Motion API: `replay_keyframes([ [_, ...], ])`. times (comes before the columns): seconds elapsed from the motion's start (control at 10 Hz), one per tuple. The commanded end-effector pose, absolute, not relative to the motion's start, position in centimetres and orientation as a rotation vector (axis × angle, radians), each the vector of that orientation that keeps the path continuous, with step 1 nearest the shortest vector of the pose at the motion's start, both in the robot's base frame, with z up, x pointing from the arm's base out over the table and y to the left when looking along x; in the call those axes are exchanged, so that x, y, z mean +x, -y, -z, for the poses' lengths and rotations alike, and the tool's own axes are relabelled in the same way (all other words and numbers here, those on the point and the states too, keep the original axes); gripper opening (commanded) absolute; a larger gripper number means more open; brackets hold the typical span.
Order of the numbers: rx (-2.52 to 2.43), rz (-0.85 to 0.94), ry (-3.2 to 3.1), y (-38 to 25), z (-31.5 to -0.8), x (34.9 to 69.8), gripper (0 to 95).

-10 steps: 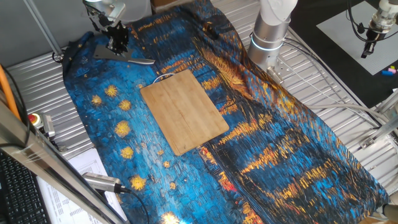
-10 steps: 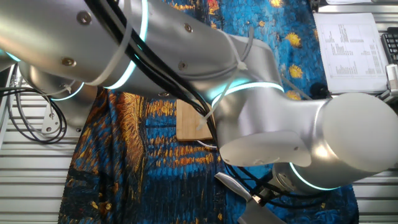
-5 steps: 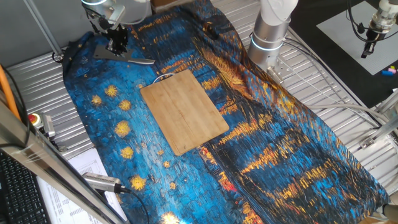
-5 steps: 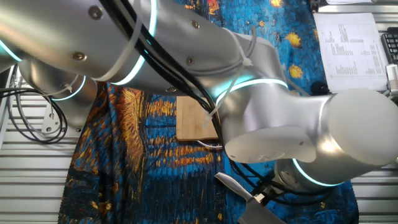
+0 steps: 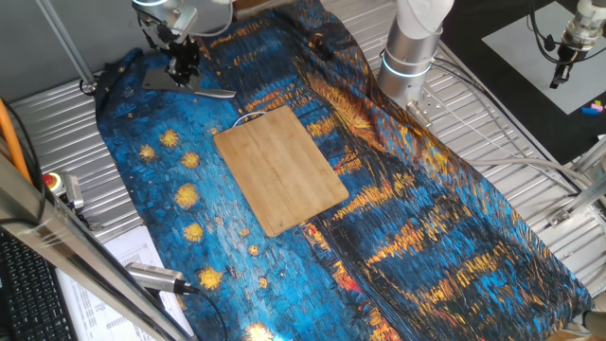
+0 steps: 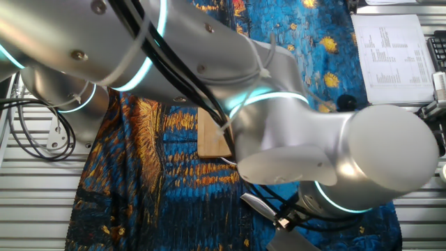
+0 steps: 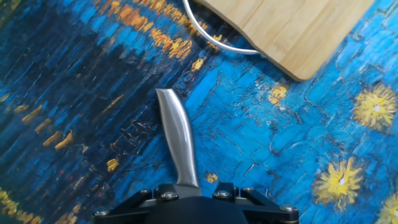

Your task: Put the knife on the cutting board

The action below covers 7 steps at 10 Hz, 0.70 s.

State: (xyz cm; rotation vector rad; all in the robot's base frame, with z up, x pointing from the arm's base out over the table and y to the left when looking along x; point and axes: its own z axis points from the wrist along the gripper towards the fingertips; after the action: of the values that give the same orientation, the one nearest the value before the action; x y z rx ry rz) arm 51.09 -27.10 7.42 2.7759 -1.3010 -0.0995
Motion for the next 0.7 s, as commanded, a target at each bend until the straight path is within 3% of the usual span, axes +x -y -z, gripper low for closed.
replay_keyframes([
  [0.1,2.74,0.124,1.387,27.1,-7.5,51.0,38.0],
  [0.7,2.856,-0.015,1.121,27.4,-6.5,50.9,38.0],
])
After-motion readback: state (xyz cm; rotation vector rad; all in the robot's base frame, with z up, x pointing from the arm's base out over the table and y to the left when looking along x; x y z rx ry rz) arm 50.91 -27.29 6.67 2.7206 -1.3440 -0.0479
